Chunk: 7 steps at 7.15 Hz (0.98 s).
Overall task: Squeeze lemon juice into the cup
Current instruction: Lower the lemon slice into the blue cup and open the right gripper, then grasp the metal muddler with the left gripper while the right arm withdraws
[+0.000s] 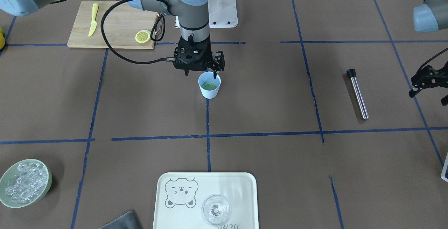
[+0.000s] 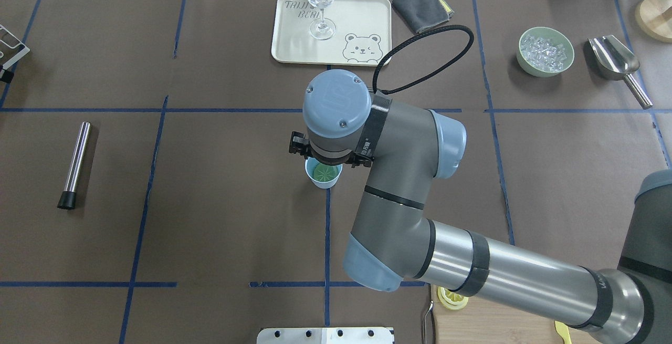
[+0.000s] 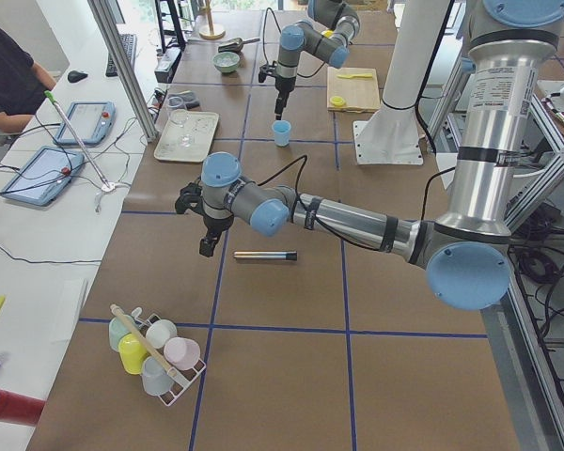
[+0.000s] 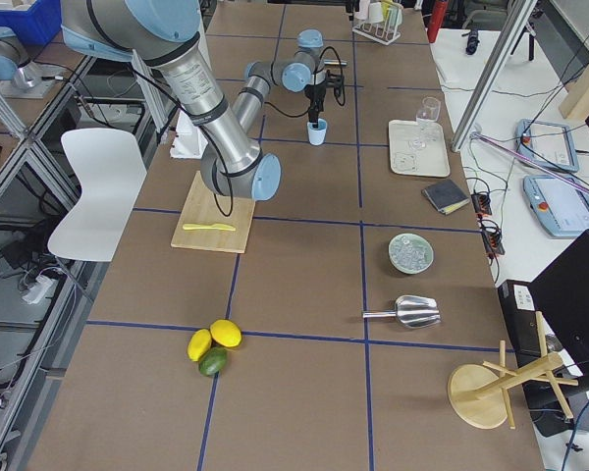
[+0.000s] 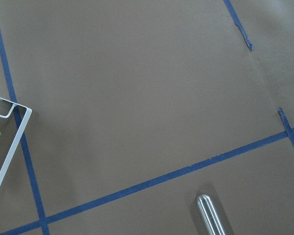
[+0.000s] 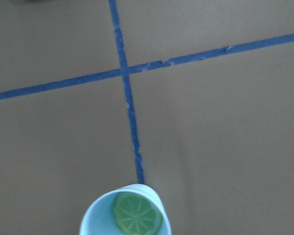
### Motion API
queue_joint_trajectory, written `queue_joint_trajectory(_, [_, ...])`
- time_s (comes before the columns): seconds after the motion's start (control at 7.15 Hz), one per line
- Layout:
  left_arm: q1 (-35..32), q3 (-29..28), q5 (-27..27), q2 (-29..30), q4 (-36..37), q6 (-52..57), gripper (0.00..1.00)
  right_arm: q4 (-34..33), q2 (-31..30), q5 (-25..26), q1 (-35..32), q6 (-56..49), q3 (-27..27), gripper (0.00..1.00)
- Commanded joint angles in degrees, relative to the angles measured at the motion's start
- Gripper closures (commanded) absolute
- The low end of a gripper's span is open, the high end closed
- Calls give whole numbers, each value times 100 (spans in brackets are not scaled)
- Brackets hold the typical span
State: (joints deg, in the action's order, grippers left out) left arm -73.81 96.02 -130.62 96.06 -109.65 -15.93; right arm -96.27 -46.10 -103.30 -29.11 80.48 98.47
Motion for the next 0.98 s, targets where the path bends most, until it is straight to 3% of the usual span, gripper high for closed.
queue_joint_trajectory(0.0, [549, -101, 36, 10, 13, -873, 0, -233, -793, -304, -531, -984, 889, 0])
queue_joint_trajectory(0.28, [1051, -276, 63, 1, 5, -1551, 0, -331, -1145, -654, -1155, -1928, 1103, 0])
queue_joint_trajectory(0.84, [1658, -671, 54, 18, 5, -1633, 0, -296, -1945, -1744, -2956, -4438, 1069, 0])
